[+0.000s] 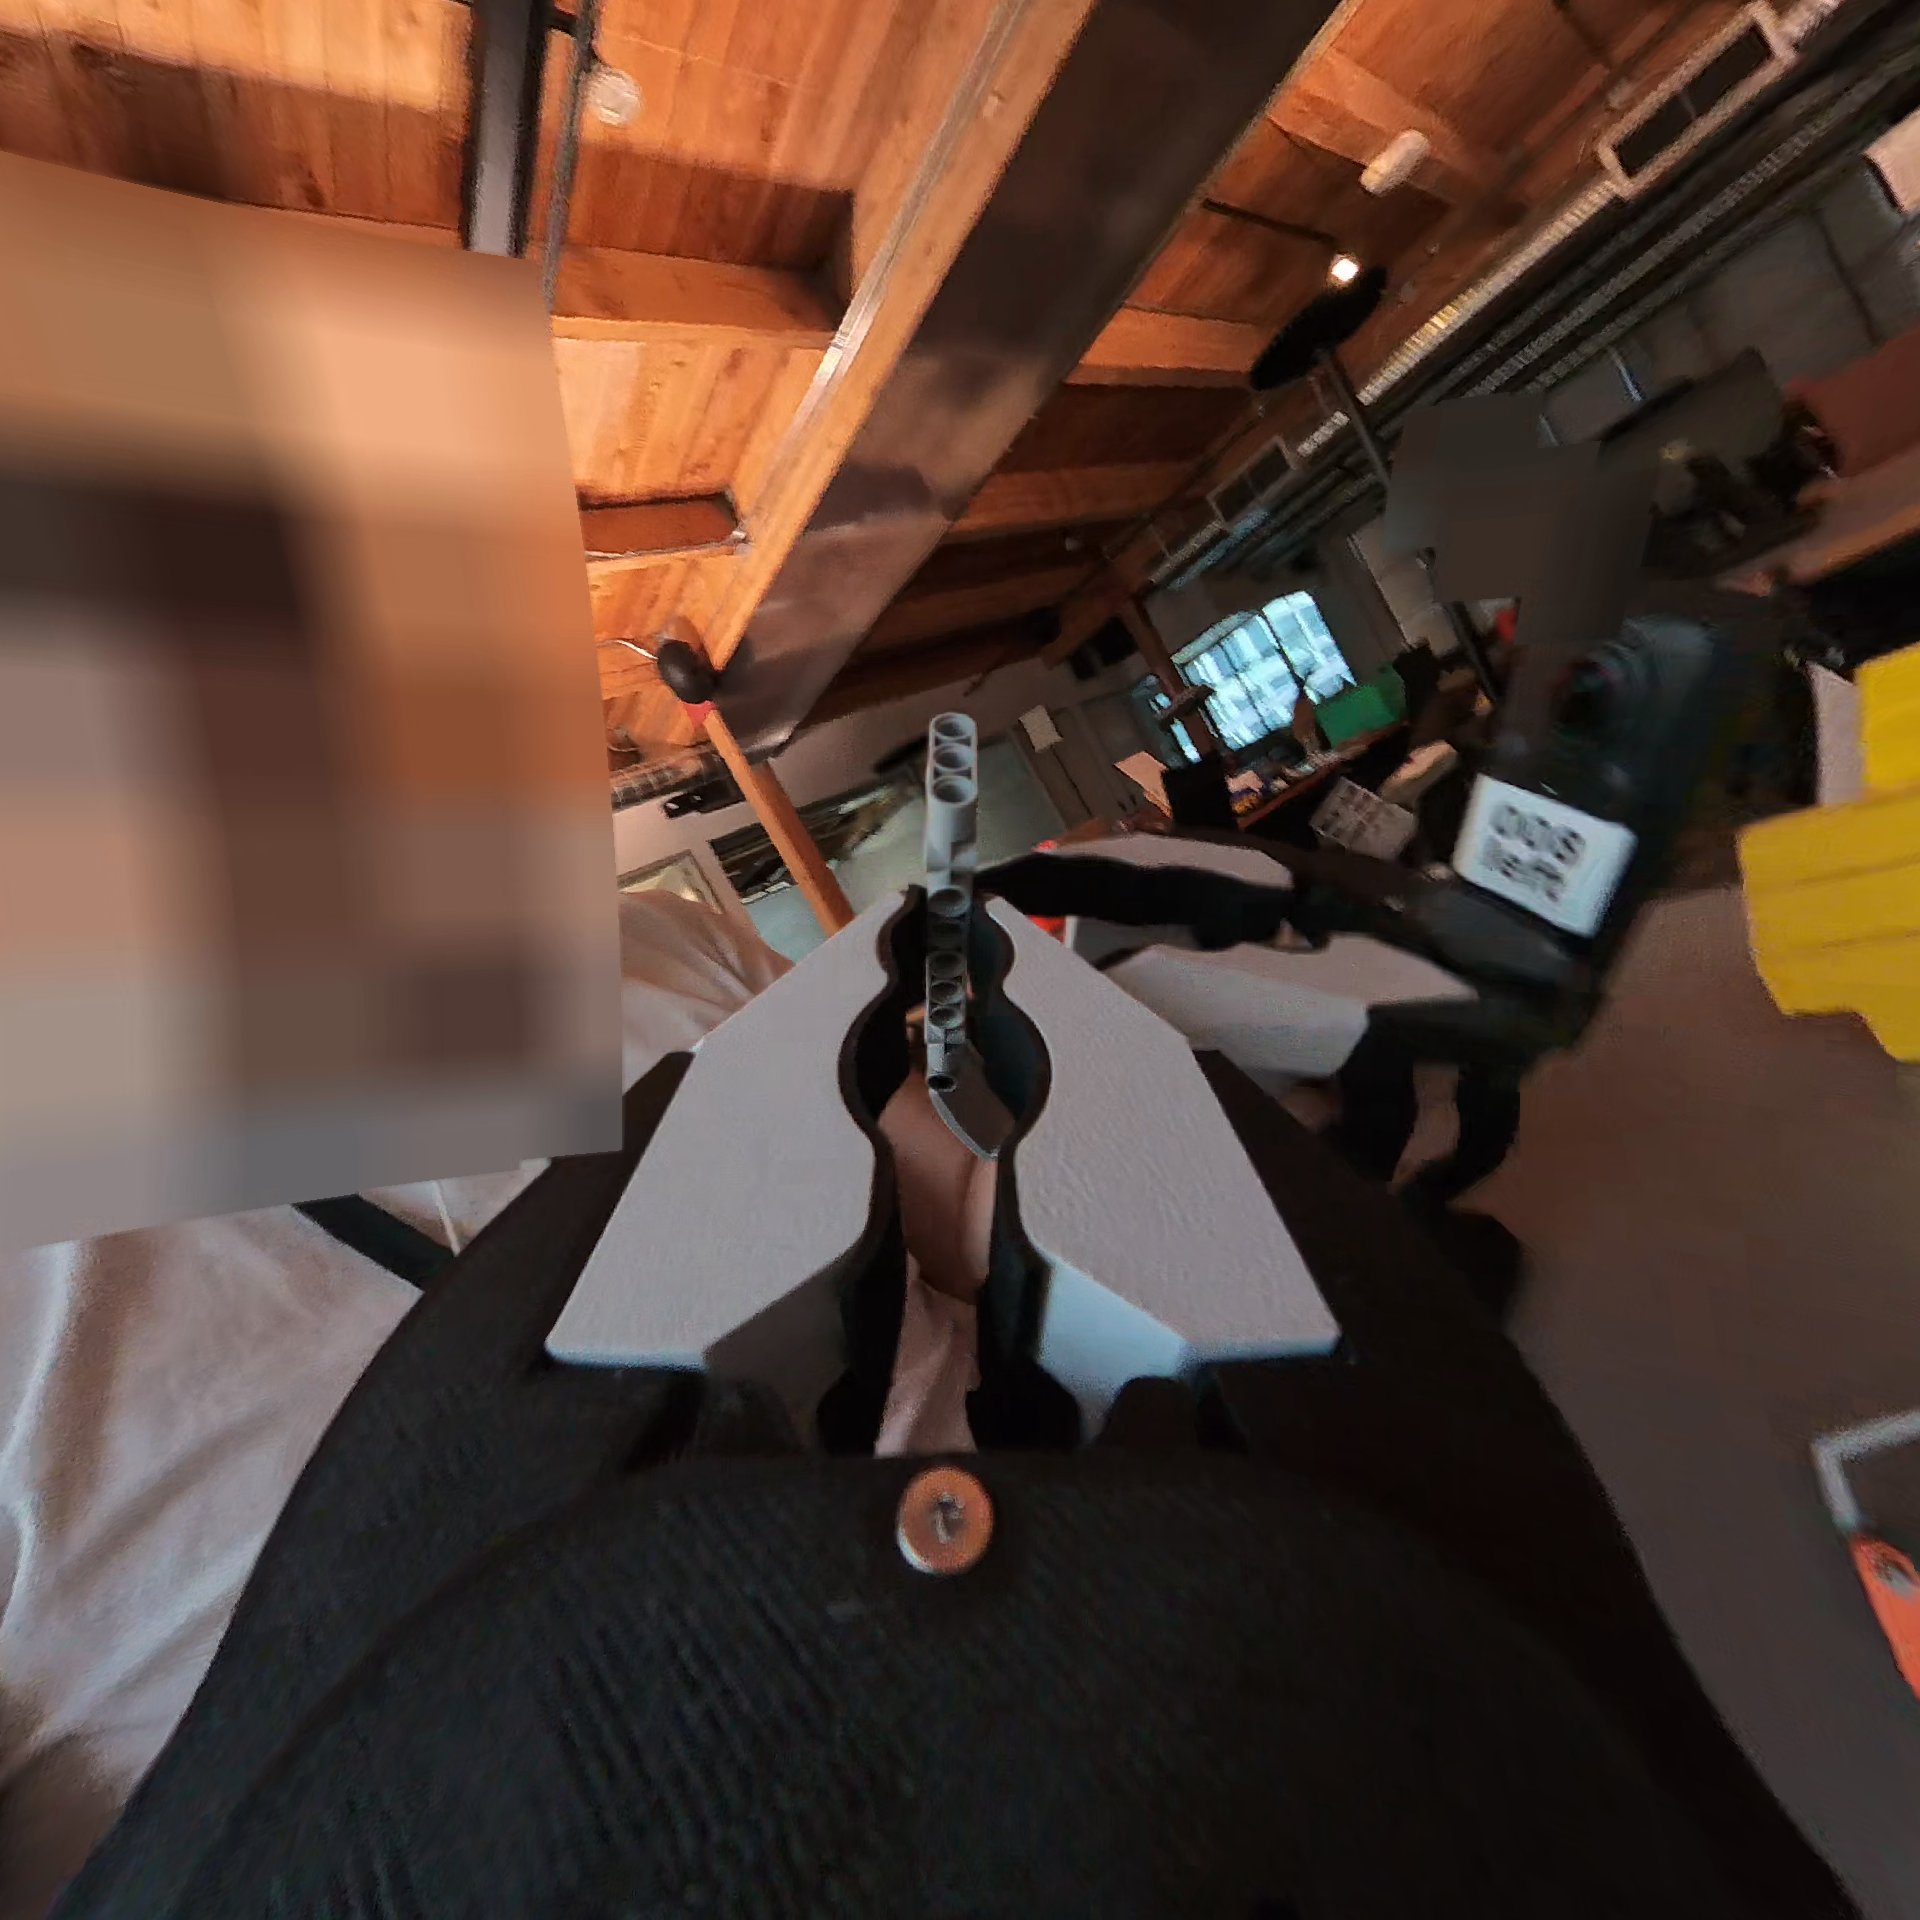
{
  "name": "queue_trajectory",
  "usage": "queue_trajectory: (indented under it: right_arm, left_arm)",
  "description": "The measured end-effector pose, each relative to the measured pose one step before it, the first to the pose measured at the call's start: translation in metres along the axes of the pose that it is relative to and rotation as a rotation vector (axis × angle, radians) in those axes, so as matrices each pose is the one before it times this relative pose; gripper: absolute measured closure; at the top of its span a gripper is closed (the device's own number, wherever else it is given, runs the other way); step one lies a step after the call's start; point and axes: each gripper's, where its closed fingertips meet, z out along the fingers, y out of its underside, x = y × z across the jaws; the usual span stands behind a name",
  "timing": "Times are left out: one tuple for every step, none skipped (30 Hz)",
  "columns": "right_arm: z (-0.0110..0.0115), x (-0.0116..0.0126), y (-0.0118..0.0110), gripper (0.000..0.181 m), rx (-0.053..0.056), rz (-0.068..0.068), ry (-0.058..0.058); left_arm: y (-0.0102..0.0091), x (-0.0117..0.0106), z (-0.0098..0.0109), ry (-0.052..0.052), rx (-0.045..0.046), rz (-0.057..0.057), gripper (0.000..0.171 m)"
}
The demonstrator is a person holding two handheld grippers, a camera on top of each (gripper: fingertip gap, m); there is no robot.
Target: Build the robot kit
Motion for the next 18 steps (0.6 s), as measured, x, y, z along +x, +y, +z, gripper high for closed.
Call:
queue_trajectory:
  right_arm:
    - [-0.00181, 0.01107, 0.00216, 0.176, -0.0257, 0.0163, 0.0602]
    - [-0.00142, 0.0122, 0.00156, 0.176, -0.0231, 0.0143, 0.0695]
    - [-0.00049, 0.00993, 0.00143, 0.176, -0.0217, 0.0101, 0.0558]
    - [0.00001, 0.008, -0.00038, 0.176, -0.0092, 0.0085, 0.0411]
    - [0.00088, 0.00667, -0.00053, 0.177, -0.0067, 0.0083, 0.0311]
    - [0.00178, 0.00499, 0.00055, 0.177, -0.0148, 0.003, 0.0189]
    - [0.00167, 0.00553, 0.00015, 0.177, -0.0099, -0.0003, 0.0221]
    - [0.00078, 0.00706, -0.00129, 0.177, -0.0009, -0.0029, 0.0306]
    - [0.00064, 0.00365, -0.00318, 0.177, 0.0106, 0.004, 0.0105]
    - [0.00092, 0.00237, -0.00418, 0.177, 0.0192, -0.0033, 0.0048]
    - [0.00229, 0.00107, -0.00257, 0.176, 0.015, -0.009, -0.0009]
    - [0.00288, 0.00143, -0.00086, 0.175, 0.0055, -0.0028, 0.0015]
    - [0.00207, 0.00121, -0.00152, 0.172, 0.0011, 0.0058, 0.0001]
    - [0.00153, 0.00173, -0.00148, 0.171, -0.0047, 0.0074, 0.0032]
    - [0.00148, 0.00241, -0.00072, 0.171, -0.013, 0.0101, 0.0041]
    - [0.00128, 0.00303, -0.00086, 0.172, -0.0142, 0.0188, 0.0037]
    - [0.00062, 0.00388, -0.00045, 0.172, -0.0198, 0.028, 0.0069]
    - [-0.00048, 0.00577, -0.0002, 0.176, -0.03, 0.0148, 0.0201]
  left_arm:
    - [-0.00357, -0.00493, -0.01103, -0.0838, 0.00842, 0.0461, 0.128]
    - [-0.00238, -0.00259, -0.00884, -0.066, 0.00329, 0.0416, 0.128]
    - [-0.00039, -0.00098, -0.00578, -0.0527, -0.00814, 0.041, 0.13]
    - [0.00251, -0.00174, -0.00289, -0.0521, -0.02579, 0.0393, 0.134]
    - [0.00551, -0.00741, -0.00112, -0.0771, -0.04373, 0.0297, 0.141]
    - [0.00663, -0.0116, -0.00029, -0.0931, -0.04972, 0.0181, 0.144]
    - [0.00417, -0.00704, 0.00035, -0.0553, -0.03123, 0.0086, 0.156]
    - [0.00015, -0.00241, -0.00041, -0.0205, -0.00038, 0.0006, 0.161]
    - [-0.00297, -0.0035, -0.00172, -0.0209, 0.02392, -0.002, 0.162]
    - [-0.00376, -0.00307, -0.00212, -0.0101, 0.03182, -0.0042, 0.162]
    - [-0.00255, -0.00119, -0.00164, 0.0088, 0.0213, -0.0097, 0.163]
    - [-0.00164, -0.00107, -0.00178, 0.012, 0.01145, -0.015, 0.165]
    - [-0.00249, -0.00182, -0.00261, 0.007, 0.01608, -0.0133, 0.166]
    - [-0.00305, -0.00128, -0.00245, 0.0093, 0.01907, -0.0119, 0.166]
    - [-0.00209, -0.00144, -0.00167, 0.008, 0.01009, -0.0128, 0.166]
    - [-0.00118, -0.00226, -0.00122, 0.0009, 0.001, -0.0085, 0.166]
    - [-0.00073, -0.00274, -0.00112, -0.0064, -0.00593, 0.0001, 0.165]
    - [-0.0008, -0.00397, -0.00182, -0.0178, -0.01344, 0.0037, 0.163]
